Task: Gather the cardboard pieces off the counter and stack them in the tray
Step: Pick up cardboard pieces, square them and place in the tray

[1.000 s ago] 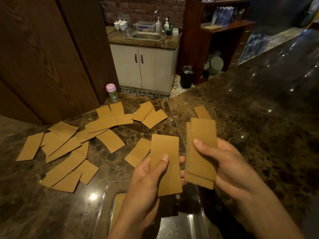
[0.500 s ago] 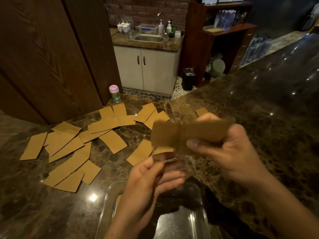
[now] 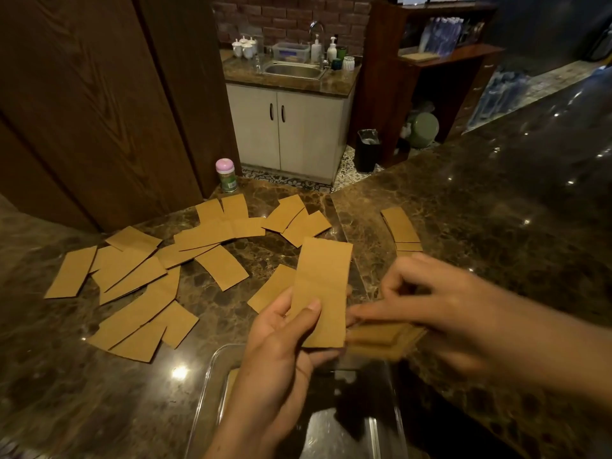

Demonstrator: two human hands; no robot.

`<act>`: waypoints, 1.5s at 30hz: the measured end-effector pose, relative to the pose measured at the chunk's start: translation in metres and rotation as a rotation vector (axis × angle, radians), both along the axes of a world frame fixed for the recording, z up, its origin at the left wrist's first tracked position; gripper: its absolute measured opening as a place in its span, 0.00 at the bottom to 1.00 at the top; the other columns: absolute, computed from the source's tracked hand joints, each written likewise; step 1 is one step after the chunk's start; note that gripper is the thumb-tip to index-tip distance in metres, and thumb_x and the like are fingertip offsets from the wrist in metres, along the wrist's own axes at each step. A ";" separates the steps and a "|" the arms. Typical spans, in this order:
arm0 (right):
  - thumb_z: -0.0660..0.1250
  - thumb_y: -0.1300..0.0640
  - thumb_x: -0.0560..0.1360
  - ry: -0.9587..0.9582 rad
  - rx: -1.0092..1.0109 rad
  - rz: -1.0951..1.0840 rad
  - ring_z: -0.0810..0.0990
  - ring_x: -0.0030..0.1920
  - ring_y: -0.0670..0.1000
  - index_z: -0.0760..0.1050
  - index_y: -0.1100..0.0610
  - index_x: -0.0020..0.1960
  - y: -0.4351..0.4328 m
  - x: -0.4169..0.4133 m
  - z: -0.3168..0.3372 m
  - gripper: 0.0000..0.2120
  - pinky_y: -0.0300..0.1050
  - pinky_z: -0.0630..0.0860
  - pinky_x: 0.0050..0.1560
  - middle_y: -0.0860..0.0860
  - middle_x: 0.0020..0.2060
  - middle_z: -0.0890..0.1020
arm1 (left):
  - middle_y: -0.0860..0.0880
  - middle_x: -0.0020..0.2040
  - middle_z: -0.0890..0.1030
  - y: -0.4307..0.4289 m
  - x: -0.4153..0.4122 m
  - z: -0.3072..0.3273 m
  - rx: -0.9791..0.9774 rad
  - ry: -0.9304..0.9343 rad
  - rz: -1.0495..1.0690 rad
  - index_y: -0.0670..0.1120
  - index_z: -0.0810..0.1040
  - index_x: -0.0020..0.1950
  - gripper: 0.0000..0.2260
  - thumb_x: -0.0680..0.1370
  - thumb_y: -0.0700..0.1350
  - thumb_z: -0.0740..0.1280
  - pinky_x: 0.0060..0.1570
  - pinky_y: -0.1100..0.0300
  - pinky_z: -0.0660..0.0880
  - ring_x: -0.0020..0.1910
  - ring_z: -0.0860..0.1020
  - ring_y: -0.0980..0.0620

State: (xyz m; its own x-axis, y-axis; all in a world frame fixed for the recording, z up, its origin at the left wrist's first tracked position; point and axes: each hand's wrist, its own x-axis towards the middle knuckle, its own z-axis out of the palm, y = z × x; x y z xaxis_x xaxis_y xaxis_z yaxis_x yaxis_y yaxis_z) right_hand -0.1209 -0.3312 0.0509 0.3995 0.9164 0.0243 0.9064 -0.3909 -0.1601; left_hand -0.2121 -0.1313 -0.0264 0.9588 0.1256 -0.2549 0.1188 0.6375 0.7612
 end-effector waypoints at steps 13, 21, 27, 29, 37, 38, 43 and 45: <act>0.71 0.48 0.80 0.273 -0.486 0.140 0.69 0.62 0.43 0.72 0.45 0.70 0.074 0.063 0.074 0.20 0.51 0.71 0.66 0.38 0.65 0.70 | 0.35 0.46 0.85 -0.007 -0.005 -0.001 0.357 -0.064 -0.171 0.40 0.78 0.58 0.14 0.73 0.40 0.70 0.41 0.51 0.84 0.44 0.86 0.37; 0.70 0.51 0.80 0.653 -0.244 -0.101 0.82 0.53 0.45 0.69 0.44 0.71 0.081 0.059 0.056 0.21 0.40 0.80 0.47 0.43 0.55 0.80 | 0.41 0.38 0.84 0.009 -0.003 0.004 0.211 -0.067 0.245 0.41 0.78 0.55 0.12 0.73 0.43 0.71 0.33 0.61 0.80 0.34 0.80 0.46; 0.70 0.53 0.77 1.400 0.670 -0.392 0.87 0.56 0.49 0.76 0.49 0.68 0.065 -0.004 -0.024 0.20 0.48 0.84 0.55 0.47 0.56 0.87 | 0.53 0.45 0.86 -0.007 0.009 0.015 0.276 -0.091 0.317 0.61 0.84 0.43 0.13 0.76 0.59 0.60 0.44 0.59 0.81 0.46 0.85 0.55; 0.68 0.53 0.75 1.475 0.912 -0.488 0.87 0.55 0.47 0.77 0.48 0.67 0.072 -0.029 -0.046 0.20 0.43 0.84 0.50 0.47 0.54 0.88 | 0.52 0.50 0.88 -0.013 0.010 0.015 0.238 -0.046 0.282 0.61 0.85 0.50 0.16 0.78 0.60 0.58 0.51 0.53 0.81 0.52 0.85 0.52; 0.58 0.31 0.76 0.450 0.710 -0.604 0.52 0.80 0.44 0.49 0.37 0.77 0.076 -0.043 -0.090 0.34 0.56 0.65 0.78 0.36 0.79 0.46 | 0.43 0.56 0.87 -0.016 0.002 0.021 0.006 0.054 0.076 0.49 0.81 0.63 0.15 0.81 0.51 0.61 0.51 0.54 0.84 0.56 0.85 0.47; 0.60 0.31 0.76 0.386 0.730 -0.581 0.49 0.82 0.45 0.49 0.39 0.78 0.073 -0.042 -0.087 0.36 0.58 0.65 0.78 0.37 0.80 0.41 | 0.43 0.55 0.87 -0.016 0.002 0.021 0.026 0.058 0.058 0.51 0.81 0.62 0.14 0.81 0.51 0.61 0.50 0.53 0.84 0.55 0.86 0.46; 0.73 0.30 0.68 0.186 0.447 -0.184 0.36 0.84 0.52 0.64 0.48 0.63 0.045 -0.030 -0.059 0.34 0.63 0.52 0.80 0.49 0.83 0.34 | 0.46 0.62 0.85 -0.013 0.004 0.016 0.011 0.087 0.029 0.57 0.79 0.67 0.17 0.79 0.57 0.63 0.59 0.44 0.79 0.59 0.84 0.44; 0.73 0.29 0.68 0.130 0.221 -0.072 0.30 0.82 0.51 0.67 0.46 0.58 0.042 -0.026 -0.046 0.30 0.58 0.39 0.80 0.50 0.83 0.35 | 0.44 0.62 0.84 -0.011 0.003 0.016 -0.086 0.098 0.013 0.54 0.81 0.66 0.19 0.80 0.58 0.60 0.64 0.42 0.74 0.61 0.83 0.43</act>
State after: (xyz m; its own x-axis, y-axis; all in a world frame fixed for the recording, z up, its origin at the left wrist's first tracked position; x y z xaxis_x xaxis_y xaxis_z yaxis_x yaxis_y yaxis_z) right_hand -0.1467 -0.2894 0.0052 0.4767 0.8635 0.1646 0.8436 -0.3966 -0.3620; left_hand -0.2089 -0.1423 -0.0108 0.9273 0.1117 -0.3573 0.1808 0.7020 0.6888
